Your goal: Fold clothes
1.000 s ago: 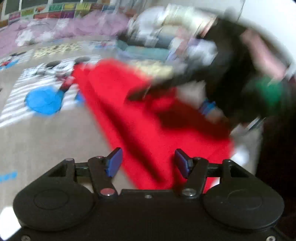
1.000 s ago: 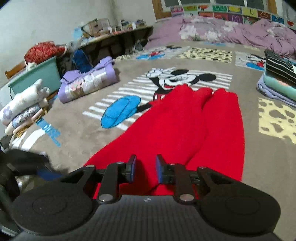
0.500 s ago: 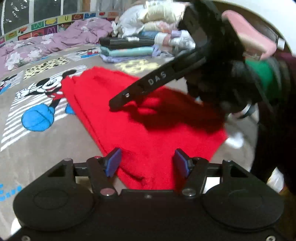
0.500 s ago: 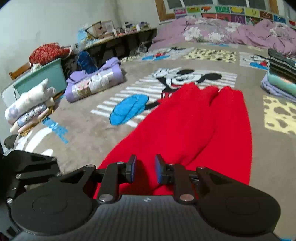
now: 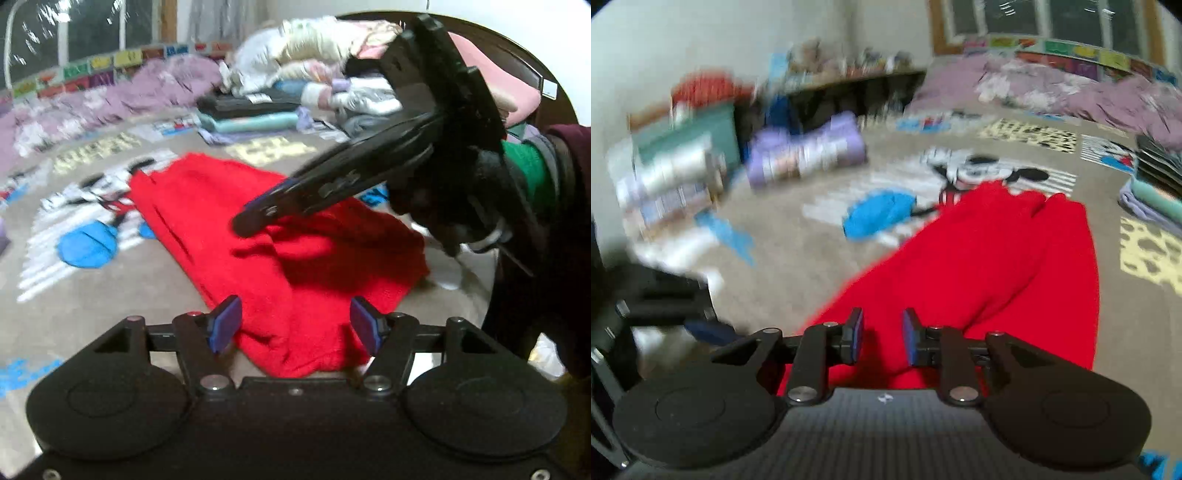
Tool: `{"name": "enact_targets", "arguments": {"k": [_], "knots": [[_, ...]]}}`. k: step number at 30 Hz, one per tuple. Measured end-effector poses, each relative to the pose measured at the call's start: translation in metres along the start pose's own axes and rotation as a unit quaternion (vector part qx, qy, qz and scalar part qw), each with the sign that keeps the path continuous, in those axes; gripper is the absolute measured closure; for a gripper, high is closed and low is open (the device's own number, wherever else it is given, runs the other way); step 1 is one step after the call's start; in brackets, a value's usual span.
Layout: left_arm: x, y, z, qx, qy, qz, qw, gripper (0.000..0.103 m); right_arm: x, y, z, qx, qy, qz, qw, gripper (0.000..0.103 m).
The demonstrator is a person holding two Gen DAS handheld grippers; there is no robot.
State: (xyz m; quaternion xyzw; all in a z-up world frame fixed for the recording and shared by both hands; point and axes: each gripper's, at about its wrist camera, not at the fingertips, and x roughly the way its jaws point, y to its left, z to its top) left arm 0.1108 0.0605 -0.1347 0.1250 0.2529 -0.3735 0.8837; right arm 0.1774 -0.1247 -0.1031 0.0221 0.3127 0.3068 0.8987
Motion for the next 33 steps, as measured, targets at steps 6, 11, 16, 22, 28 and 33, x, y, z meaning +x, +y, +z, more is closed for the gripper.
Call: {"name": "enact_targets", "arguments": {"k": [6,11,16,22,28,33], "knots": [[0.003,-0.013,0.008,0.002,-0.051,-0.007,0.9987,0.039,-0.039,-0.010,-0.022,0.036,-0.019,-0.025,0.999,0.078],[0.041,-0.031,-0.007,0.049,0.051,0.013,0.9974,0.037,-0.074,-0.019,-0.049,0.046,-0.053,-0.047,0.996,0.078],[0.021,-0.036,0.001,0.063,0.012,0.051,0.9966,0.037,-0.095,-0.013,-0.078,-0.016,-0.057,-0.083,0.995,0.076],[0.009,-0.054,-0.020,0.118,0.052,0.112,0.9853,0.035,-0.119,-0.004,-0.113,-0.102,-0.056,-0.127,0.985,0.068],[0.008,-0.076,-0.041,0.219,0.068,0.185,0.9555,0.035,-0.118,0.011,-0.135,-0.200,-0.038,-0.168,0.965,0.061],[0.026,-0.091,-0.050,0.328,0.069,0.224,0.9150,0.035,-0.100,0.028,-0.145,-0.290,-0.011,-0.198,0.936,0.054]]}}
